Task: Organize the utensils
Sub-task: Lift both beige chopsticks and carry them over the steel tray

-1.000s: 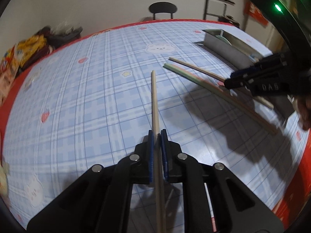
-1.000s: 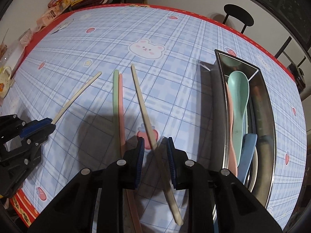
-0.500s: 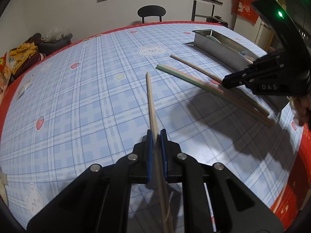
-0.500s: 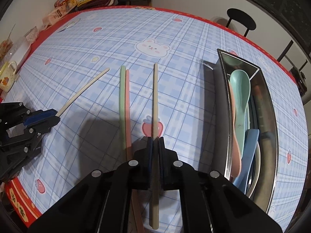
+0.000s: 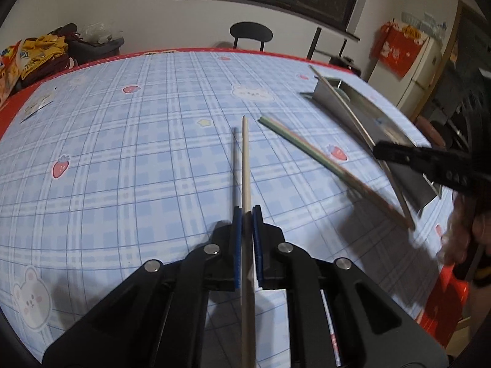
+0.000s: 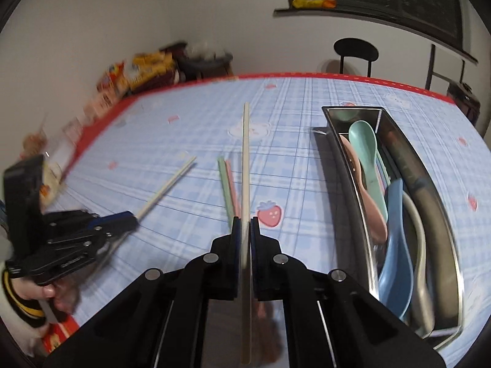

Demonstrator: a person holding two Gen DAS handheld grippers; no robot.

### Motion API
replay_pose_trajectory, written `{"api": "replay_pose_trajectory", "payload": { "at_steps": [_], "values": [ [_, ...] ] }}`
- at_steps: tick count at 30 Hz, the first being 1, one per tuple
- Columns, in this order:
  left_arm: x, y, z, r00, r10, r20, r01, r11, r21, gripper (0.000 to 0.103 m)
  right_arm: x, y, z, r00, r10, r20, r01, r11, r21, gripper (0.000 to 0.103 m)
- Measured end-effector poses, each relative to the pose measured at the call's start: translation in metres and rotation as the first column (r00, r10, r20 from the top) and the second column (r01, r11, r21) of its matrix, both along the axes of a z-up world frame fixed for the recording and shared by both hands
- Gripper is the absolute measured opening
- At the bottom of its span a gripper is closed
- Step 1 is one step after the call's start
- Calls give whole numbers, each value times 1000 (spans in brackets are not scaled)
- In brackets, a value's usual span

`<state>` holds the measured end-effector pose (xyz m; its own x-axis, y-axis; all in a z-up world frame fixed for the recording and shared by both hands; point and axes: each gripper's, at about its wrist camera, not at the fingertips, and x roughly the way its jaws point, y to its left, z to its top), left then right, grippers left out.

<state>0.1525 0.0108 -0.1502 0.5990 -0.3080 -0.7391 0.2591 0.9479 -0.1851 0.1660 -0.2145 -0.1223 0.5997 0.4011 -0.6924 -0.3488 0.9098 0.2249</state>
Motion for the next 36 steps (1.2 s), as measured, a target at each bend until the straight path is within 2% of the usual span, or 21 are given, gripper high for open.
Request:
{"api": "replay_pose_trajectory", "payload": {
  "at_steps": [3,7,14,21,27,31,33,36],
  "values": [
    [-2,10,2,1000,1,10,0,997,-71,11,-12,-9,-3,1000,-18,11,17,995,98,6],
    [-3,22,3,1000,13,11,-11,986,-163,11,-19,-5,-9,1000,-14,17,11,987,161,6],
    [-7,22,6,1000,22,18,-18,985,-172,11,-25,-1,-17,1000,-4,16,1,986,170,6],
    [-11,22,9,998,47,33,-42,989,-144,11,-24,-21,-10,1000,-6,19,2,969,247,6],
    [-10,28,22,992,120,41,-113,983,-144,11,-24,-46,19,995,1,101,-24,974,226,6],
    [-11,12,46,986,146,79,-131,977,-167,11,-9,-75,38,988,-23,155,-5,984,180,6],
    [-10,-1,56,981,169,96,-148,971,-190,11,5,-91,45,985,-35,167,7,987,163,6],
    [-5,-31,65,982,166,91,-137,954,-267,11,24,-107,53,981,-39,190,11,989,146,6]
  ]
}}
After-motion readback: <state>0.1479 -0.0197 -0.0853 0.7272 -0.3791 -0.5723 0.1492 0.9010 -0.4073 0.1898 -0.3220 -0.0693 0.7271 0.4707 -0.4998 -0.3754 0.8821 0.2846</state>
